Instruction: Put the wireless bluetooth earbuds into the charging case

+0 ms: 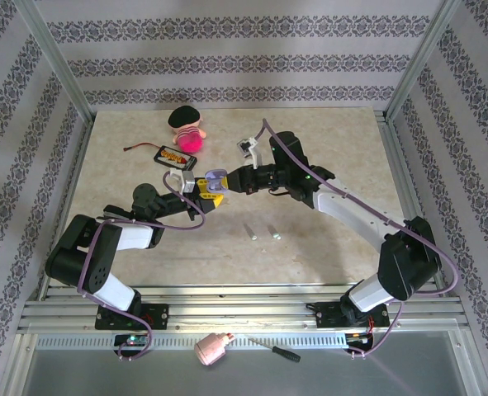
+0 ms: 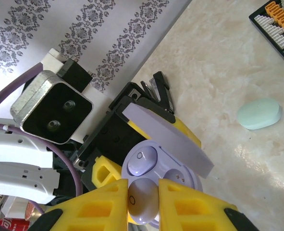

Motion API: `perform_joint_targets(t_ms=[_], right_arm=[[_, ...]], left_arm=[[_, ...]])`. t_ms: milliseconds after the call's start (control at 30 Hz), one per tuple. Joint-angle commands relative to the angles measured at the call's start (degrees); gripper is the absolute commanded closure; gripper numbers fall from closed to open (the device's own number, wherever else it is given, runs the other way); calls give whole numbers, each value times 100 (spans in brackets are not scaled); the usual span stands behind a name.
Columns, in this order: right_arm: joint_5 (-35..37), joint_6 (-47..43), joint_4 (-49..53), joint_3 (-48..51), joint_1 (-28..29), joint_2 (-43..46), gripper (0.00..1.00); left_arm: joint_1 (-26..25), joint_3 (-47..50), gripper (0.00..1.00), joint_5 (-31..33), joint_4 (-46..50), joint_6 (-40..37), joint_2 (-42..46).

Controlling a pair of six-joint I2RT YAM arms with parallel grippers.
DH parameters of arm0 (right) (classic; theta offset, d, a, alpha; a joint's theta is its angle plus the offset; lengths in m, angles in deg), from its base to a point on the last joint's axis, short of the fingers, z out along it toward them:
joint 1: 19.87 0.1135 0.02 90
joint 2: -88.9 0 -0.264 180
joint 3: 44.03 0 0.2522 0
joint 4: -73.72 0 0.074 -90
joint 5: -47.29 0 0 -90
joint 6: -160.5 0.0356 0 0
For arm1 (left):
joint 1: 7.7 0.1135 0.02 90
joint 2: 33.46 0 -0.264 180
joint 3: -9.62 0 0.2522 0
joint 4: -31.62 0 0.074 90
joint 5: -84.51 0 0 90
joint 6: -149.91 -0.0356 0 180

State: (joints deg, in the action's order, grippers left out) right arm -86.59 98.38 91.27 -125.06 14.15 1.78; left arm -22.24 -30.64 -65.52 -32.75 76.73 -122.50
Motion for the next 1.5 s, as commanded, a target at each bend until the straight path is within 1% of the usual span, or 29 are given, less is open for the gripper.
perform_joint_targets(t_ms=[0, 233, 400, 633, 800, 933, 1033, 1067, 1200, 1267, 1333, 1467], right_arm=[[-41, -177, -81, -138, 56, -94, 81], [105, -331, 193, -96, 55, -108, 79], [237, -362, 288, -110, 55, -76, 70], [383, -345, 339, -156, 27, 52, 66], [404, -429, 339, -58, -17, 314, 56], [318, -690, 234, 208, -32, 697, 48], [661, -501, 1, 471, -69, 972, 44], [760, -376, -43, 476, -97, 996, 40], [1093, 112, -152, 268, -117, 835, 23], [1243, 345, 5, 11, -131, 632, 17], [1300, 426, 265, -298, -107, 385, 13], [1531, 447, 646, -765, -81, -46, 12]], left_arm=[[-22, -127, 84, -169, -363, 108, -5], [-25, -118, 84, 4, -370, 81, -8], [-22, -145, 84, -16, -370, 107, -36], [-22, -143, 83, 14, -370, 87, -70], [-28, -119, 83, 83, -370, -8, -122], [-13, -74, 84, 208, -360, -174, -148], [-14, -62, 84, 219, -361, -310, -173], [-14, -52, 84, 207, -361, -372, -169], [8, 83, 84, 305, -352, -768, -74], [22, 105, 85, 332, -346, -888, -33], [28, 106, 84, 334, -324, -926, -10], [30, 103, 85, 299, -346, -909, -18]])
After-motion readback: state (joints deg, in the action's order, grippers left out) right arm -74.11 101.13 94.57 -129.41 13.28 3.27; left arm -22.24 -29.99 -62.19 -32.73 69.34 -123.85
